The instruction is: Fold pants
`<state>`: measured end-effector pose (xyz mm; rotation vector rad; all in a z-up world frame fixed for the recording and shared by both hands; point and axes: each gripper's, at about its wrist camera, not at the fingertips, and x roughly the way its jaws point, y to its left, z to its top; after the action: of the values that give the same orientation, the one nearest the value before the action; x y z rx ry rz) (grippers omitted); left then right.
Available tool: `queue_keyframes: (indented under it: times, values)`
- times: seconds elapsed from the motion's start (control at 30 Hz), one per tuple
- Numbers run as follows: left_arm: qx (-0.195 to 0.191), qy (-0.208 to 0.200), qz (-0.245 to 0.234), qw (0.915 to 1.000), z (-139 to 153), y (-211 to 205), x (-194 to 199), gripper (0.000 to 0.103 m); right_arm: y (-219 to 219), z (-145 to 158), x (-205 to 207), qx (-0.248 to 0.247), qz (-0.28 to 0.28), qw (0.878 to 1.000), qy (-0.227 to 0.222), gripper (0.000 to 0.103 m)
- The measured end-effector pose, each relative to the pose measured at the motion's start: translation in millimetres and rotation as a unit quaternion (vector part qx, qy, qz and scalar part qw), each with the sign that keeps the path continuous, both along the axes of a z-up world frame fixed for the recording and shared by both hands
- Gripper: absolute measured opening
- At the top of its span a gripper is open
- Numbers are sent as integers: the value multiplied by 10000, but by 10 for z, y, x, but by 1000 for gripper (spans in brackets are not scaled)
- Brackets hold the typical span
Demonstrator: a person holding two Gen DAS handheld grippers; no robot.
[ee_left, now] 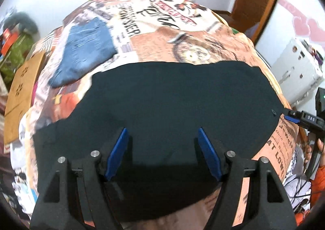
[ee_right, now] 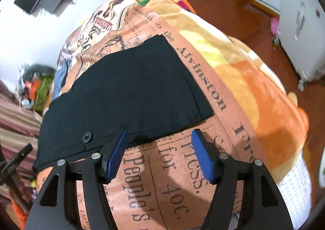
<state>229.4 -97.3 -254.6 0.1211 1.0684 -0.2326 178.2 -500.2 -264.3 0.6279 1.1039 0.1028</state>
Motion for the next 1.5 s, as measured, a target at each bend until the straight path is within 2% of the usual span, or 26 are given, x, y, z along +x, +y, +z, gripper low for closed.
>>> queue_keyframes:
  times: [0.33, 0.57, 0.63, 0.7, 0.8, 0.87, 1.0, 1.27, 1.5]
  values:
    - [2, 399, -332, 9987, -299, -470, 221, 71, -131, -140, 45, 542, -487, 9972, -181, 61]
    - [-4, 432, -398, 9983, -369, -623, 301, 77, -156, -167, 125, 407, -602, 9966, -395, 61]
    - [-15, 445, -398, 9982, -382, -630, 315, 77, -162, -168, 157, 277, -622, 9968, -410, 54]
    - [-27, 444, -396, 9982, -382, -626, 316, 78, -188, -171, 181, 180, -666, 9968, -405, 37]
    - [-56, 445, -383, 9983, -391, -633, 323, 78, -257, -181, 179, 267, -736, 9959, -450, 22]
    - [-59, 439, -384, 9983, -394, -641, 327, 78, -271, -151, 152, 249, -738, 9956, -527, 19]
    - [-56, 444, -380, 9983, -392, -636, 327, 78, -228, 5, 125, 12, -650, 9948, -782, 13]
    - [-165, 407, -337, 9985, -314, -577, 297, 78, -107, 479, 194, -296, -427, 9892, -1367, 11]
    - [-366, 78, -294, 9989, -60, -452, 192, 78, 192, 1007, 264, -572, 47, 9774, -2034, 11]
